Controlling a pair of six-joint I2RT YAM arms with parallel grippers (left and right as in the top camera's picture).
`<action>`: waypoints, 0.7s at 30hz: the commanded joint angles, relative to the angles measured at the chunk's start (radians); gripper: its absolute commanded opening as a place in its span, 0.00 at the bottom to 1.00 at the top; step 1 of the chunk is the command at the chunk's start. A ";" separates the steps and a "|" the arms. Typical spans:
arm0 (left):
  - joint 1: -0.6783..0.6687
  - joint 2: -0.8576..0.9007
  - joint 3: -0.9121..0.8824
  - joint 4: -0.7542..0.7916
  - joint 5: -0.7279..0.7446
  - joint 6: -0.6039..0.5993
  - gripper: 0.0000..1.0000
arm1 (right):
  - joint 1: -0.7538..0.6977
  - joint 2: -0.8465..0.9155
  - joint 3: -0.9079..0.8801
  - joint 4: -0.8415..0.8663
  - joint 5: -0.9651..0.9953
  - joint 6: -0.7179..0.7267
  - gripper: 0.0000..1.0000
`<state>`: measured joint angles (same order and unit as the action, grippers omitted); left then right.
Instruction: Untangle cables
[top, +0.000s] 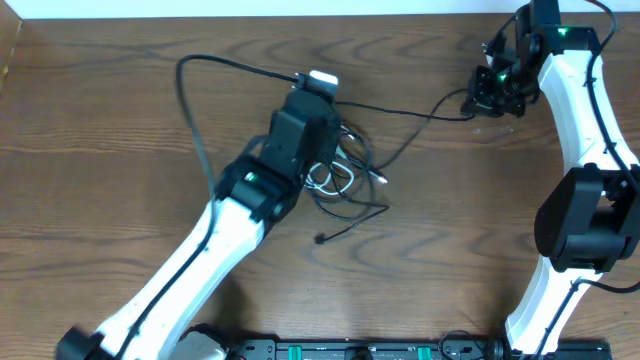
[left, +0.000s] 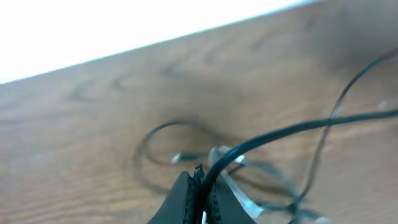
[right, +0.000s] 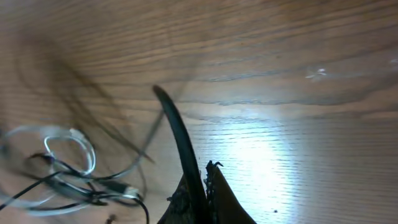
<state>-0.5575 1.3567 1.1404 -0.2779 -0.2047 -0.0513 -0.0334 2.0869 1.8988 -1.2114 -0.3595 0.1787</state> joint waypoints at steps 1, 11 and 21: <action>0.030 -0.119 0.001 0.034 -0.164 -0.026 0.08 | -0.034 0.008 -0.035 0.008 0.099 -0.012 0.01; 0.030 -0.351 0.001 0.197 -0.107 -0.037 0.07 | -0.034 0.008 -0.089 0.033 0.091 -0.013 0.01; 0.030 -0.288 0.001 -0.023 0.014 -0.085 0.08 | -0.034 0.008 -0.089 0.034 0.069 -0.024 0.01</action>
<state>-0.5282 1.0164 1.1408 -0.2558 -0.2317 -0.1085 -0.0708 2.0880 1.8118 -1.1793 -0.2840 0.1711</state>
